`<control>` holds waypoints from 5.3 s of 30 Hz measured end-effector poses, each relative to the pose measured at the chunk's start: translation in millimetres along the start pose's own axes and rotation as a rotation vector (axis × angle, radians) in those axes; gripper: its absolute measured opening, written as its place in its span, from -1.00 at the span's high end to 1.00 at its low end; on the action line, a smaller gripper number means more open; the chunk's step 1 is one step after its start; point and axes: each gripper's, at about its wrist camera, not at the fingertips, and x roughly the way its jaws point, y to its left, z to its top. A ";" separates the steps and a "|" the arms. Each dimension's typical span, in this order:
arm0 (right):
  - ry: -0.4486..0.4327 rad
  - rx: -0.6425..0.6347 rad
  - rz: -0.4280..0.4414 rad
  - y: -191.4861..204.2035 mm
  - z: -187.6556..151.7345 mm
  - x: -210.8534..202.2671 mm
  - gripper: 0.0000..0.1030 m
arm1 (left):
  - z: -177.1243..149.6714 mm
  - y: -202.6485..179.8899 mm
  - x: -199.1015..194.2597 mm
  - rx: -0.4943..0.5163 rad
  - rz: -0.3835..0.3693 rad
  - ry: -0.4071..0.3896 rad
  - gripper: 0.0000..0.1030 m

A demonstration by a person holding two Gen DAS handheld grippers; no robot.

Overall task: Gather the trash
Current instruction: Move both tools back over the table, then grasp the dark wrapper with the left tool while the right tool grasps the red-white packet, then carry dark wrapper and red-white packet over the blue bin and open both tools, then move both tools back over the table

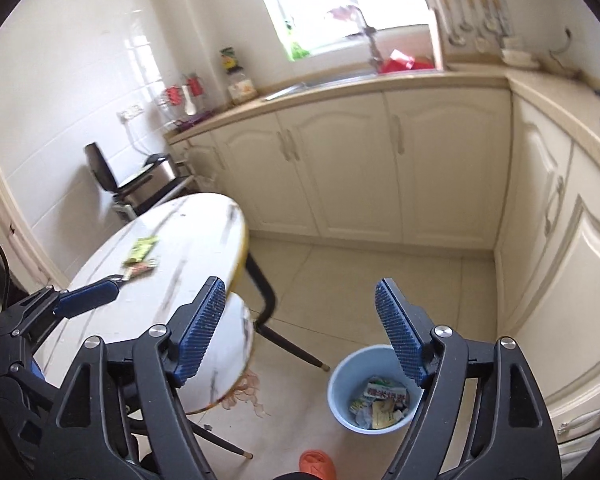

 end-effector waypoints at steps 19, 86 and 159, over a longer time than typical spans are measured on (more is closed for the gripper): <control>0.161 -0.253 0.145 186.3 -11.6 93.0 -0.72 | -92.4 200.1 -60.5 -0.350 0.258 0.108 -0.98; 0.336 -0.435 0.197 233.1 -2.1 236.5 0.83 | -73.6 263.5 -56.7 -0.379 0.185 0.201 -0.27; 0.226 0.229 -0.061 -168.7 -73.8 102.9 0.18 | 20.9 -83.9 197.6 0.074 -0.077 0.330 -0.59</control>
